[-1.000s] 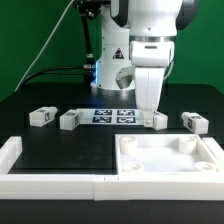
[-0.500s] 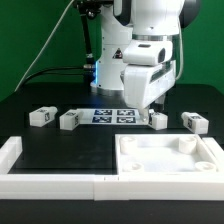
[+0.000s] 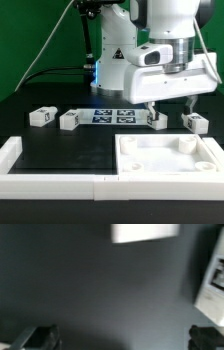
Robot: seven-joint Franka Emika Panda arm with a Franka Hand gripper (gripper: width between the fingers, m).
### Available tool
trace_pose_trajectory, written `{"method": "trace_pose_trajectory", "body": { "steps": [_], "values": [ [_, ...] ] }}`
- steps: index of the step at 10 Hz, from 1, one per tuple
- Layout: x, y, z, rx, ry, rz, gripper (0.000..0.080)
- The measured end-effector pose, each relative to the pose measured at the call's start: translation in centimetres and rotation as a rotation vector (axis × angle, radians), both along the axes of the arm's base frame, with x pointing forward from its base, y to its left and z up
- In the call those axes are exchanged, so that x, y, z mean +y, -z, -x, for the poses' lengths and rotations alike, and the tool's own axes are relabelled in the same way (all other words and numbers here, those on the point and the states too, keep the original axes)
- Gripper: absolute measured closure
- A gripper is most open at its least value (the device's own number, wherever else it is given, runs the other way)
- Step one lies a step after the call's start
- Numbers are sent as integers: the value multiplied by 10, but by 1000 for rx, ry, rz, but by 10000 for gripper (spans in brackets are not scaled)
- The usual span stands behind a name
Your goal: Assemble one leg
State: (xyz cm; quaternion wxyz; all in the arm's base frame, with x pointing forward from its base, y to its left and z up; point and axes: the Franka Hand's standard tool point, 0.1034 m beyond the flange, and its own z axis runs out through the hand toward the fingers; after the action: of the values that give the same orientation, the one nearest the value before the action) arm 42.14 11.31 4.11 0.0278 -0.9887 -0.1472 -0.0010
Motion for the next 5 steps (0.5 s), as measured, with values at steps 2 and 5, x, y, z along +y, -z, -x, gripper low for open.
{"method": "trace_pose_trajectory", "body": {
  "steps": [2,5],
  "values": [
    [31,0,8,4,-10,-6,150],
    [43,3,14,17,-42,-7,150]
  ]
}}
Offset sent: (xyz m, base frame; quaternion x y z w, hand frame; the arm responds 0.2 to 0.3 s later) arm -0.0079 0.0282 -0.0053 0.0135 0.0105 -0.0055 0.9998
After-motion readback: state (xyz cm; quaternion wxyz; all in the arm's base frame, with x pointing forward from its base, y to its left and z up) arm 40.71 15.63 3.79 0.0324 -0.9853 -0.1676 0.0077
